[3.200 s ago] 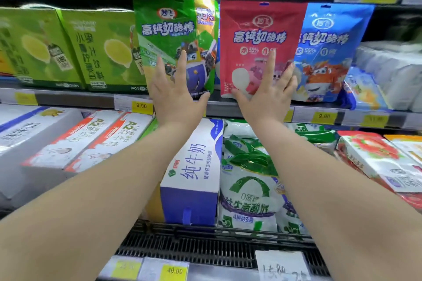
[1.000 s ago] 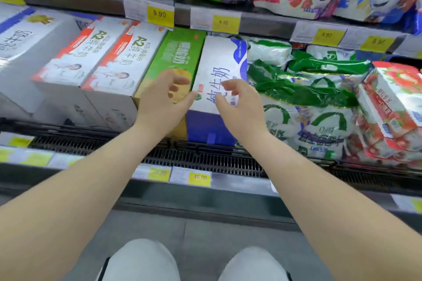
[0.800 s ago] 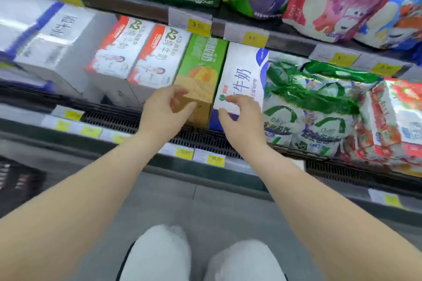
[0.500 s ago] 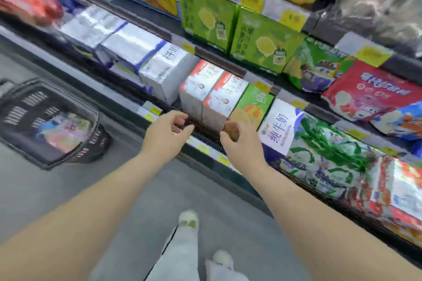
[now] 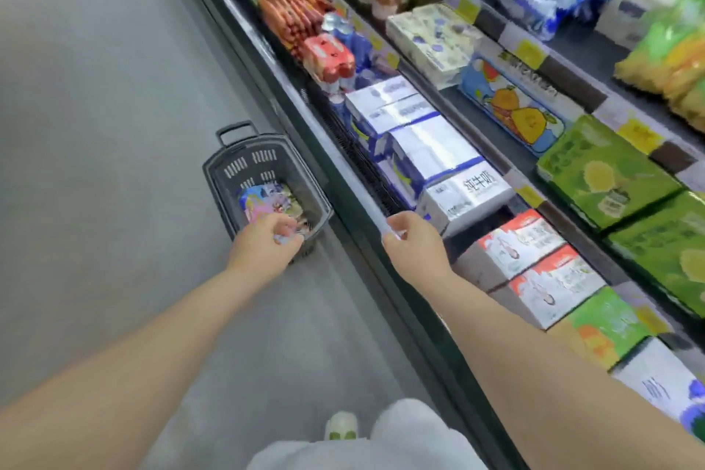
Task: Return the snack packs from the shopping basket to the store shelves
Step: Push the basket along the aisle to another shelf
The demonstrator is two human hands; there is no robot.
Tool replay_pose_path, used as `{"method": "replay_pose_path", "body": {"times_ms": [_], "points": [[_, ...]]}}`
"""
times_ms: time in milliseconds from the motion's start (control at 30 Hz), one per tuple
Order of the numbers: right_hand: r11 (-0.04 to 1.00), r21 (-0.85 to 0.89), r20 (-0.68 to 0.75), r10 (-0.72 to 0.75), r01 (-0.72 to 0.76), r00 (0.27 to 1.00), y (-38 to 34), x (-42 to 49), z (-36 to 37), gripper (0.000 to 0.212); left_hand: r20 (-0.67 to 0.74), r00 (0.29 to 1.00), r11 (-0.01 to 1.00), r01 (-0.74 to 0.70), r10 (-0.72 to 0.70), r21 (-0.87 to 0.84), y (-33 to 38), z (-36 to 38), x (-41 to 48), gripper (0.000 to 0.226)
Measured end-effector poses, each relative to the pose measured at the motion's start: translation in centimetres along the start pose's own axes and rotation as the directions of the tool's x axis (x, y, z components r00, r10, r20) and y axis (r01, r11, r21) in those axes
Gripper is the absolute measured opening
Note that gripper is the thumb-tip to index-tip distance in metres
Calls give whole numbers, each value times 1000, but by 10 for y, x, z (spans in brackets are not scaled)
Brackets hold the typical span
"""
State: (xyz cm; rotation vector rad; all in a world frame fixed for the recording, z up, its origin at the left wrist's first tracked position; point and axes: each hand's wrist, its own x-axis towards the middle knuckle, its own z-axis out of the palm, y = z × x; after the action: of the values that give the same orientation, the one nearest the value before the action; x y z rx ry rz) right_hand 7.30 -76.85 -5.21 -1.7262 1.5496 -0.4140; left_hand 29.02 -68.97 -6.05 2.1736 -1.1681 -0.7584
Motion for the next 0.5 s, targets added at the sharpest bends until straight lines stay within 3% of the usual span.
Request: {"method": "replay_pose_path", "body": {"times_ms": [367, 500], "points": [[989, -94, 264, -87, 115, 961, -103, 214, 106, 28, -232, 933, 961, 272, -274, -39, -75, -70, 176, 22], [987, -139, 354, -31, 86, 935, -125, 289, 146, 30, -212, 899, 924, 376, -383, -72, -99, -76, 237, 26]]}}
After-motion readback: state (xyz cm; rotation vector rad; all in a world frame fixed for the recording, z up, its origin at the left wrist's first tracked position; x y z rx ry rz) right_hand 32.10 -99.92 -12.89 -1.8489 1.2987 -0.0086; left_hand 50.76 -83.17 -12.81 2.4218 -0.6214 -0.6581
